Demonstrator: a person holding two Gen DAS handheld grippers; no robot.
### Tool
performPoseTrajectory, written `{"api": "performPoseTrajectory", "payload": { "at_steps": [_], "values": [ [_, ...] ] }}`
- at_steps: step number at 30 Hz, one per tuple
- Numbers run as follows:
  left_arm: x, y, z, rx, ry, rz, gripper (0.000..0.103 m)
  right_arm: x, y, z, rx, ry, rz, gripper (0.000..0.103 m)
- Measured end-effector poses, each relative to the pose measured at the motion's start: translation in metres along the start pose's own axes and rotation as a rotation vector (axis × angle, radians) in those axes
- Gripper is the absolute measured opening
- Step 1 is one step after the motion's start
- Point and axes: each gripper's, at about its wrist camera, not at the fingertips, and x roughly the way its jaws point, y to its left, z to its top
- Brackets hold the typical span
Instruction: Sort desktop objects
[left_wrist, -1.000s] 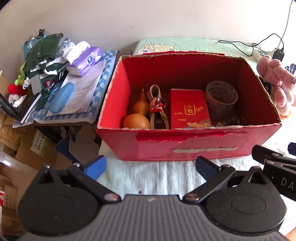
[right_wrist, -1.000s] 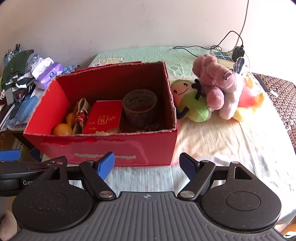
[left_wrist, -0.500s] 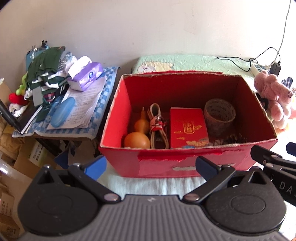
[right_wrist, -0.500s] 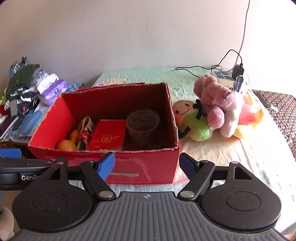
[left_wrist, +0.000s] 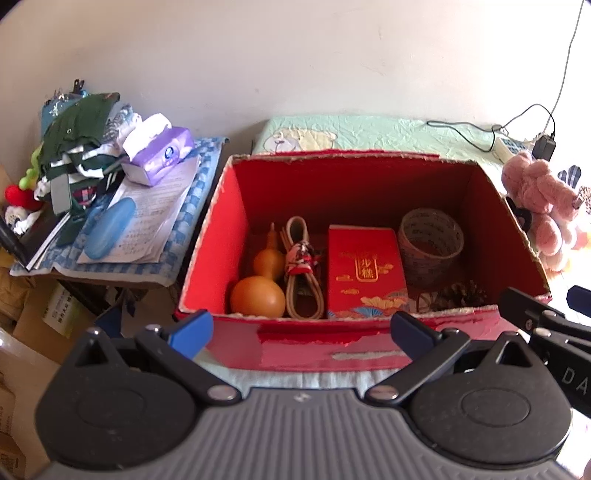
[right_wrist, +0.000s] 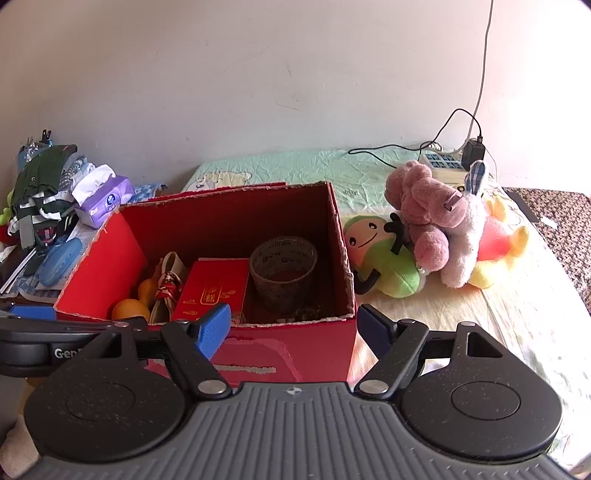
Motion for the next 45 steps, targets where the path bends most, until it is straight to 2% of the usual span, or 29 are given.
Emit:
{"api": "performPoseTrajectory", "payload": {
  "at_steps": [3,12,21,27,45],
  "values": [
    [-0.001,0.001,0.002,-0.013,-0.023,0.0,0.102,0.0,0.0,0.001,0.002,-0.011,0.002,0.078],
    [0.005,0.003,0.009,-0.006,-0.025,0.035,0.103,0.001,-0.003,0.006,0.02,-0.032,-0.014,0.078],
    [0.005,0.011,0.016,0.019,-0.038,0.047,0.103,0.011,0.0,0.009,0.02,0.012,-0.049,0.078],
    [0.012,0.011,0.016,0.023,-0.002,0.018,0.103,0.015,-0.001,0.009,0.037,0.04,-0.07,0.078],
    [0.02,-0.01,0.029,0.109,0.017,-0.042,0.103,0.016,-0.027,0.015,0.136,0.056,-0.174,0.078]
  ]
}}
